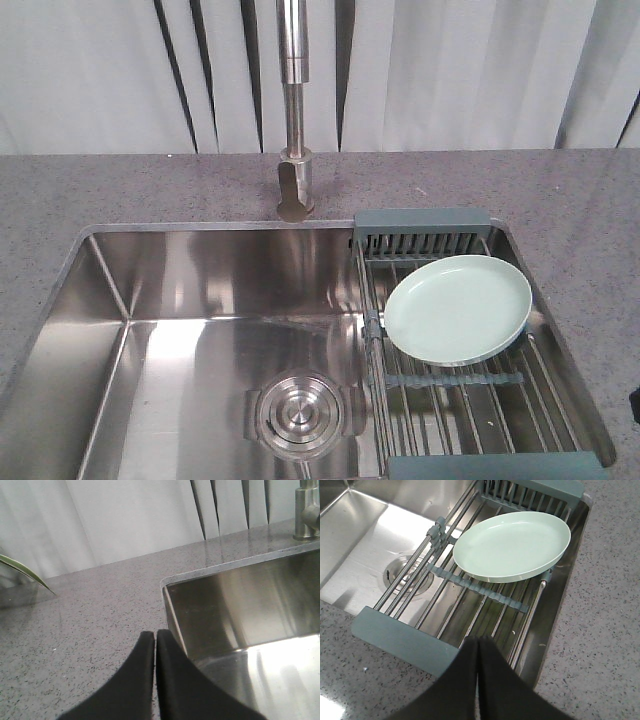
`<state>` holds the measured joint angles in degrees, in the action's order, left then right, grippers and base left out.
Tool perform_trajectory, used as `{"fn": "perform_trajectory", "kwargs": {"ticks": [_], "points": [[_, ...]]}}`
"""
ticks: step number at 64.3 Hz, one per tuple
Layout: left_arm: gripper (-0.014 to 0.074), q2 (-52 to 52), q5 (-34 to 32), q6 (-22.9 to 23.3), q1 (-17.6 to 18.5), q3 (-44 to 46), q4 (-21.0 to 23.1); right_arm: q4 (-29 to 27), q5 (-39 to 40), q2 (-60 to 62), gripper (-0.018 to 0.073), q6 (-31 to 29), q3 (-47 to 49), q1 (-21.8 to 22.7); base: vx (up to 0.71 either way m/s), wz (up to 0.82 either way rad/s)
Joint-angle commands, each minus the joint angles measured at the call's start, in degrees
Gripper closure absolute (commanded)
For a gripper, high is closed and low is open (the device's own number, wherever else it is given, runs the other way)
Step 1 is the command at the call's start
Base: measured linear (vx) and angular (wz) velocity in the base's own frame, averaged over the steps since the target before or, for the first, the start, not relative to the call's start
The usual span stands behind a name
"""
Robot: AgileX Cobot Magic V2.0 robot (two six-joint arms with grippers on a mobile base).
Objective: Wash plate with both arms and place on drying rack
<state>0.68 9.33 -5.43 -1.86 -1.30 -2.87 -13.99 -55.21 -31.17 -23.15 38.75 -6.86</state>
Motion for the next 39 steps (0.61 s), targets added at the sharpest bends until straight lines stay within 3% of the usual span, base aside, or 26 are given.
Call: {"fn": "perform_trajectory", "kwargs": {"ticks": [1,13,22,31,39], "points": [[0.0603,0.93,-3.99,0.18,-0.13,-1.71,0.52,-0.49,2.92,-0.3,0.0566,-0.29,1.42,0.25,0.0,0.0],[0.0603,0.93,-3.99,0.18,-0.13,-1.71,0.52,-0.47,3.63,1.22,0.0566,-0.29,-0.1,0.25,0.0,0.0],[0.0603,0.88,-3.99,0.18,-0.13,-1.71,0.52,-0.2,6.8,4.9,0.0566,-0.29,-7.83,0.25,0.0,0.0],[0.0603,0.88,-3.99,0.18,-0.13,-1.71,0.52,-0.06,19.47,11.29,0.0566,3.76,-15.46,0.25,0.0,0.0],[0.0603,0.88,-3.99,0.18,-0.13,-1.71,0.52,0.45,35.89,16.19,0.0566,6.37,-21.42,0.25,0.0,0.0]]}}
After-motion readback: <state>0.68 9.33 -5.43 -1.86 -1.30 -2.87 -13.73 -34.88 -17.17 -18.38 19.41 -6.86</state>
